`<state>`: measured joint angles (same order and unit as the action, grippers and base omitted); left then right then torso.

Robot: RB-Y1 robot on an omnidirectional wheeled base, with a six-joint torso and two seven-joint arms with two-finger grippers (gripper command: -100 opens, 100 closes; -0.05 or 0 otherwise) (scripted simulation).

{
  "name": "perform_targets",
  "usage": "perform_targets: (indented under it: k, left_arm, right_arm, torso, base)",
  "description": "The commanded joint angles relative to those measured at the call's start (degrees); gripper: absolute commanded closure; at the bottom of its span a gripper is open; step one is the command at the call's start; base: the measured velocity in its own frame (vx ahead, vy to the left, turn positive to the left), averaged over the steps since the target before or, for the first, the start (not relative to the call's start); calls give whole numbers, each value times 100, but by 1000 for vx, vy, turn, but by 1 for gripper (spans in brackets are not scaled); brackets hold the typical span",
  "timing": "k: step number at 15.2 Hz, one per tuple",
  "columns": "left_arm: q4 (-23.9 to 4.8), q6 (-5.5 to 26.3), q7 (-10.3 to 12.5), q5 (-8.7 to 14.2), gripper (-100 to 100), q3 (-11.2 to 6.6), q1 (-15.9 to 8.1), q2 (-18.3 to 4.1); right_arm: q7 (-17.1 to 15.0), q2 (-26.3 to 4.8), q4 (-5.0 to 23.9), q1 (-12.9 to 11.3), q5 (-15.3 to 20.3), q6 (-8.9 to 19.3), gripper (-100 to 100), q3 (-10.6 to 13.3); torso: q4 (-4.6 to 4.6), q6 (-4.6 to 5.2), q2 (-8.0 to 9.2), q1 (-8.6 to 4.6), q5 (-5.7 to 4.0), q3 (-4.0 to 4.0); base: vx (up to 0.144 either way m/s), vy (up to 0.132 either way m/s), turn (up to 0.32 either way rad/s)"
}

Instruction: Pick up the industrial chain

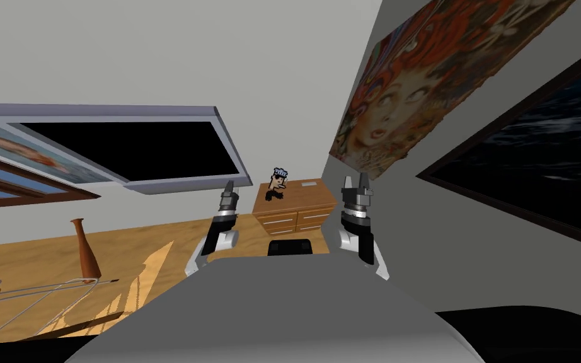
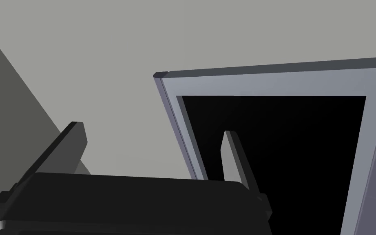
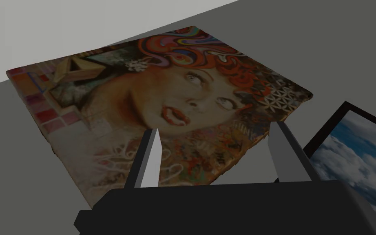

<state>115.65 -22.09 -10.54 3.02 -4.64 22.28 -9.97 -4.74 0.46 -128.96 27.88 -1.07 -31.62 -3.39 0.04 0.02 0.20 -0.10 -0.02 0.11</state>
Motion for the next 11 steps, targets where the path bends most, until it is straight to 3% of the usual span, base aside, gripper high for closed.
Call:
perform_targets:
  k: [1, 11]
  left_arm:
    - [-237, 16, -38, -23, -100, -19, -87, 2]
    - [-1402, 233, -126, -98, -100, -255, -662, -28]
  right_arm:
    - [0, 0, 0, 0, 0, 0, 0, 0]
    - [0, 0, 0, 0, 0, 0, 0, 0]
  torso:
    - [0, 0, 0, 0, 0, 0]
    - [-2, 0, -11, 0, 0, -6]
  base:
    - [-36, -28, -78]
    - [-27, -31, -90]
